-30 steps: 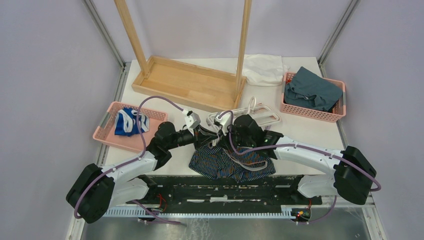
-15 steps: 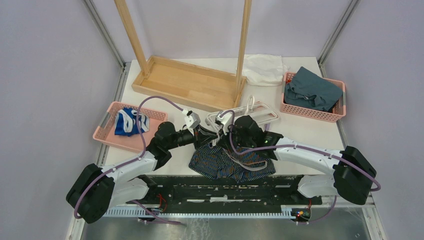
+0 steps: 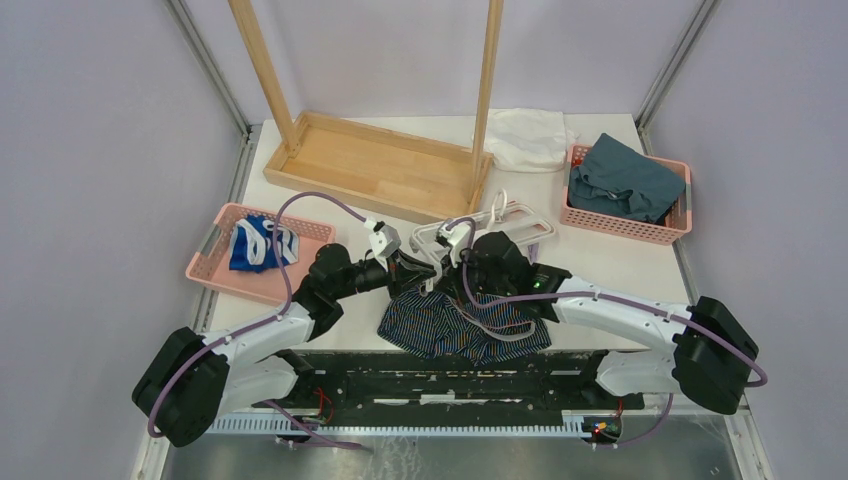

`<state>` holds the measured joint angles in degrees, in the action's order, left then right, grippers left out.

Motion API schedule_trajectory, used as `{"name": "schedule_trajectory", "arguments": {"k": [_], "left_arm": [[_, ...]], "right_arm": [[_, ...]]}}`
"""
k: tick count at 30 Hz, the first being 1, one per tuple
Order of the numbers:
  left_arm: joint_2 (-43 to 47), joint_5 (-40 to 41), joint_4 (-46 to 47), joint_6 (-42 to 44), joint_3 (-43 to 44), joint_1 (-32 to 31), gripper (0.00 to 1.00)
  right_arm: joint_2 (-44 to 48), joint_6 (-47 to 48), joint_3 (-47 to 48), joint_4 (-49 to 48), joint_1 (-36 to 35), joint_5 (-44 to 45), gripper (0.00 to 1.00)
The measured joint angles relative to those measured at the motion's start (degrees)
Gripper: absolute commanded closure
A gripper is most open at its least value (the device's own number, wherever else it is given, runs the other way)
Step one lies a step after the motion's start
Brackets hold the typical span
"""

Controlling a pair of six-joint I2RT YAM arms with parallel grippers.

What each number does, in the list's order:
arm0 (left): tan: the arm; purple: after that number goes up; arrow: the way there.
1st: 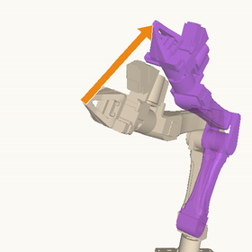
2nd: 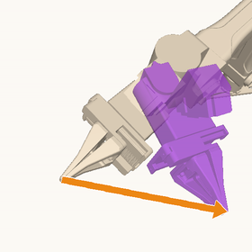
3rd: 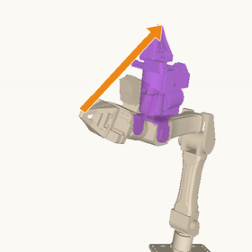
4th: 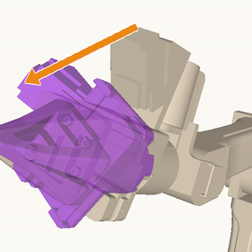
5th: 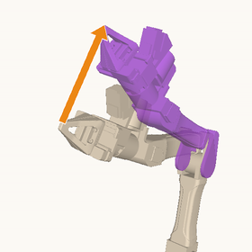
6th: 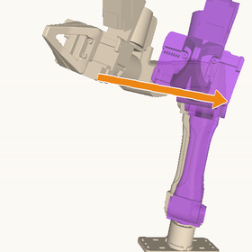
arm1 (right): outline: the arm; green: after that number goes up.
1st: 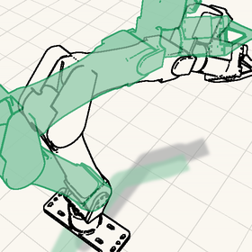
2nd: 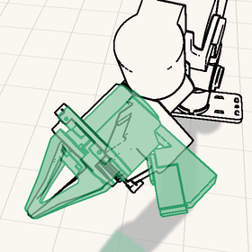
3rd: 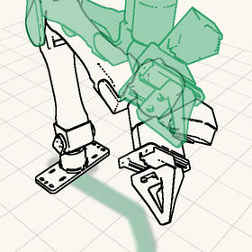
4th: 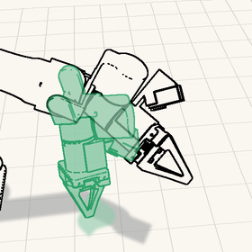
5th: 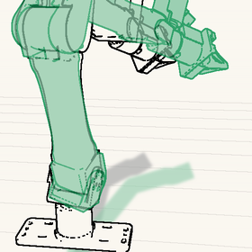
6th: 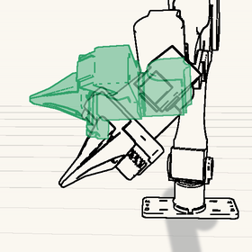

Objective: Clip the underwear to the hanger

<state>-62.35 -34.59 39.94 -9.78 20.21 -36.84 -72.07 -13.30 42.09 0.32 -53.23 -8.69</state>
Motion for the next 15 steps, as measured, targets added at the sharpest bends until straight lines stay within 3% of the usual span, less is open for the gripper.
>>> {"name": "schedule_trajectory", "arguments": {"k": [15], "left_arm": [[0.3, -0.1, 0.1, 0.0, -0.6, -0.3, 0.97]], "right_arm": [[0.7, -1.9, 0.1, 4.3, 0.3, 0.5, 1.0]]}}
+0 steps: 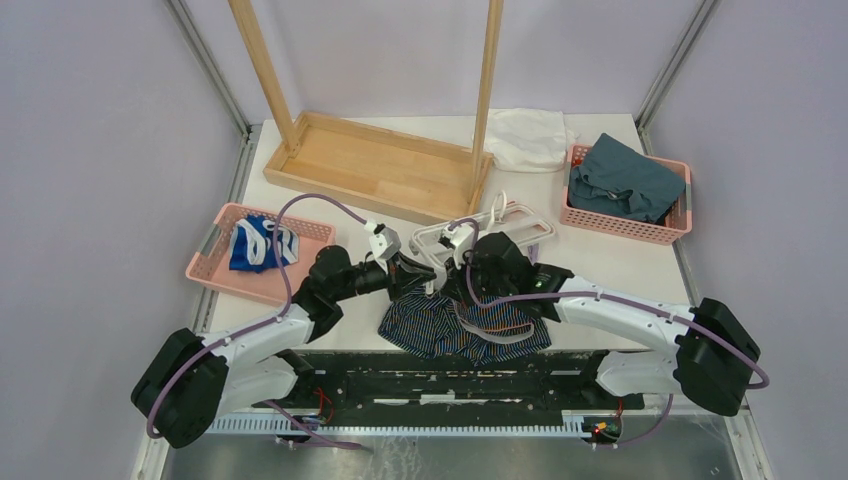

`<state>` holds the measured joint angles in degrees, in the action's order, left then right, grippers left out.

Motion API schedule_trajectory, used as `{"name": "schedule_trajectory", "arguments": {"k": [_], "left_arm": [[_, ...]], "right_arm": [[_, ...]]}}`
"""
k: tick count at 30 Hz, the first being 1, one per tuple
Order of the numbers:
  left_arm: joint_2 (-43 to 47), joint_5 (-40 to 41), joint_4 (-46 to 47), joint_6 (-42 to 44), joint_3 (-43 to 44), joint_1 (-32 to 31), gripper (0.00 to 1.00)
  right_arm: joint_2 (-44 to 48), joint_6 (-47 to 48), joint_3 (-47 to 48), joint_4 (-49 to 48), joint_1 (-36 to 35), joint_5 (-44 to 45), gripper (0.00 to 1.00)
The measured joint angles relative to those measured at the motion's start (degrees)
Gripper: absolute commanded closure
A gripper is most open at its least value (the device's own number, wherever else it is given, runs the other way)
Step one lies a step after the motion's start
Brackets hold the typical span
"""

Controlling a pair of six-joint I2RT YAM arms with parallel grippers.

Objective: Clip the underwear to the hanger

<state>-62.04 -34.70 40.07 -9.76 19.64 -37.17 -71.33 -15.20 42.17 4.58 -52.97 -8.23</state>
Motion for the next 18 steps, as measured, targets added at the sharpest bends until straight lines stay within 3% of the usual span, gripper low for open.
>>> {"name": "schedule_trajectory", "arguments": {"k": [18], "left_arm": [[0.3, -0.1, -1.5, 1.8, -0.1, -1.1, 0.97]], "right_arm": [[1.8, -3.1, 0.0, 3.9, 1.3, -0.9, 0.99]]}}
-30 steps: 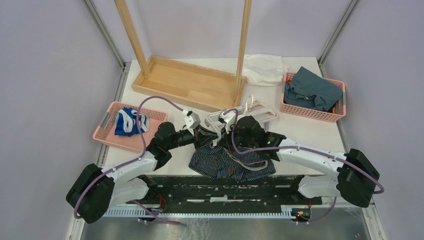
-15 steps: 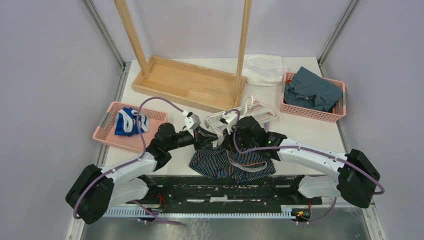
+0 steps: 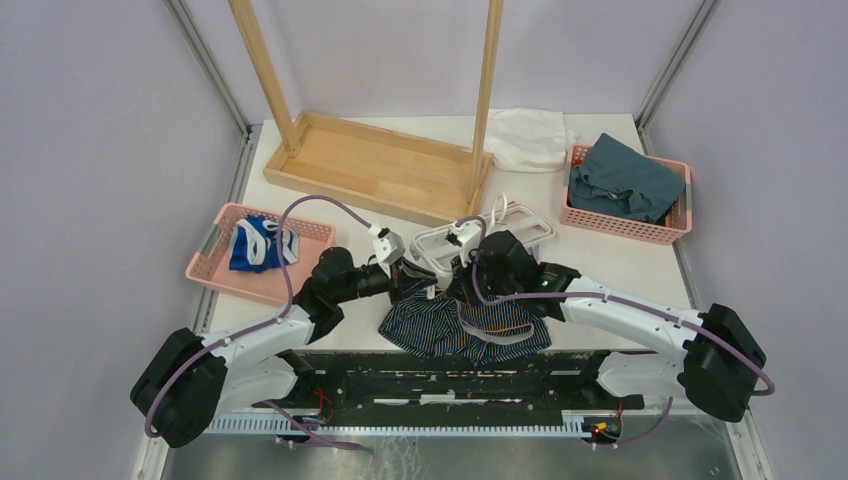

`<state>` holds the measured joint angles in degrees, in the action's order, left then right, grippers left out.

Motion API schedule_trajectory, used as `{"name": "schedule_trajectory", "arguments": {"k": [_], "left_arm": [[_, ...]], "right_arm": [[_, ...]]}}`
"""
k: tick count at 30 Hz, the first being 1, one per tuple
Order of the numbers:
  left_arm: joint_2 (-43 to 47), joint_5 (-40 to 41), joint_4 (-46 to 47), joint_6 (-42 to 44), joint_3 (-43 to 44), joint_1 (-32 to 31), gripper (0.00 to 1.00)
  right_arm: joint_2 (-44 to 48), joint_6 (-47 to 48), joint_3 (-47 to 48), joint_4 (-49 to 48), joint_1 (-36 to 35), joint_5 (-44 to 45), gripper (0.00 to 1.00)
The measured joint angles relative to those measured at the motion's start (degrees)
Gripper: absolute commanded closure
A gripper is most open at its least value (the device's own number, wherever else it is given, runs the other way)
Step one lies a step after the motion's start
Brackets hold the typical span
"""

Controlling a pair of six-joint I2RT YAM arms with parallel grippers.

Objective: Clip the underwear to the hanger

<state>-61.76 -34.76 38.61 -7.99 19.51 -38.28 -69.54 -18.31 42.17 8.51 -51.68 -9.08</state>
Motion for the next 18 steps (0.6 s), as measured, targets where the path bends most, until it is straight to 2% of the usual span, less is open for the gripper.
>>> {"name": "schedule_trajectory", "arguments": {"k": [12, 18], "left_arm": [[0.8, 1.1, -4.1, 3.4, 0.0, -1.1, 0.97], [1.5, 1.4, -4.2, 3.4, 0.0, -1.2, 0.97]], "right_arm": [[0.6, -0.5, 1.4, 6.3, 1.3, -3.6, 0.99], [-0.6, 0.3, 1.5, 6.4, 1.4, -6.5, 0.99]]}}
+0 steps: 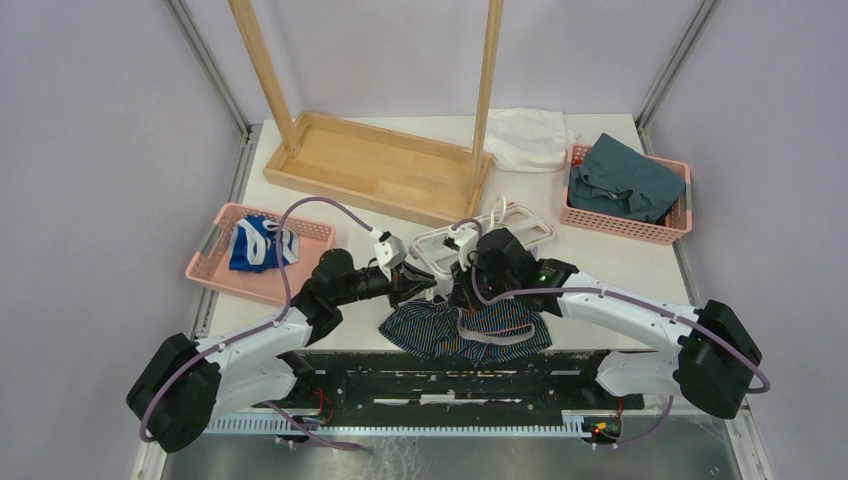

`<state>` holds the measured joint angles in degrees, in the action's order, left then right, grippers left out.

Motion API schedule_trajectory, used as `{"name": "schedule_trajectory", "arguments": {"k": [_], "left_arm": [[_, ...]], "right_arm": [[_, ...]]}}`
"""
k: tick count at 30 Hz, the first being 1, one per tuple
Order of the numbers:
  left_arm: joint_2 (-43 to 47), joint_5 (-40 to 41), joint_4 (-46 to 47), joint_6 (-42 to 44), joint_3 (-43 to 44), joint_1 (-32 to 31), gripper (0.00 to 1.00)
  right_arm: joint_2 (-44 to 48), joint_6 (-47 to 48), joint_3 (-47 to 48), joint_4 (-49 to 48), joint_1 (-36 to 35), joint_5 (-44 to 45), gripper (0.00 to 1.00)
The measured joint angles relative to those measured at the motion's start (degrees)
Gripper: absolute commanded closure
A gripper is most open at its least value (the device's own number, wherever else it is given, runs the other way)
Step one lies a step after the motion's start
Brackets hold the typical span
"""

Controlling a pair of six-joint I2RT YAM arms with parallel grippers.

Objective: Clip the underwear to the hanger

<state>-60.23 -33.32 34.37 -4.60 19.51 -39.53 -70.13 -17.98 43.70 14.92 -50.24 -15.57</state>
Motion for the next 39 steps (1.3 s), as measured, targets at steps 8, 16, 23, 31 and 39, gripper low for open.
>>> {"name": "schedule_trajectory", "arguments": {"k": [8, 16, 23, 31, 39], "left_arm": [[2.4, -1.0, 2.5, -0.5, 0.0, 0.1, 0.97], [1.7, -2.8, 4.2, -1.8, 0.0, 0.1, 0.97], [1.2, -4.3, 5.6, -2.1, 0.0, 0.1, 0.97], [0.6, -5.9, 6.4, -2.4, 0.0, 0.1, 0.97], [0.4, -7.1, 6.5, -2.4, 0.0, 0.0, 0.97]], "right_arm": [[-1.6, 6.0, -2.9, -8.2, 0.0, -6.3, 0.99], [-1.5, 14.6, -7.1, -19.9, 0.0, -13.1, 0.99], [-0.2, 19.6, -8.9, -23.1, 0.0, -13.0, 0.99], [2.8, 22.6, -11.1, -24.3, 0.0, -11.8, 0.99], [5.5, 25.7, -11.5, -23.3, 0.0, -11.1, 0.99]]}}
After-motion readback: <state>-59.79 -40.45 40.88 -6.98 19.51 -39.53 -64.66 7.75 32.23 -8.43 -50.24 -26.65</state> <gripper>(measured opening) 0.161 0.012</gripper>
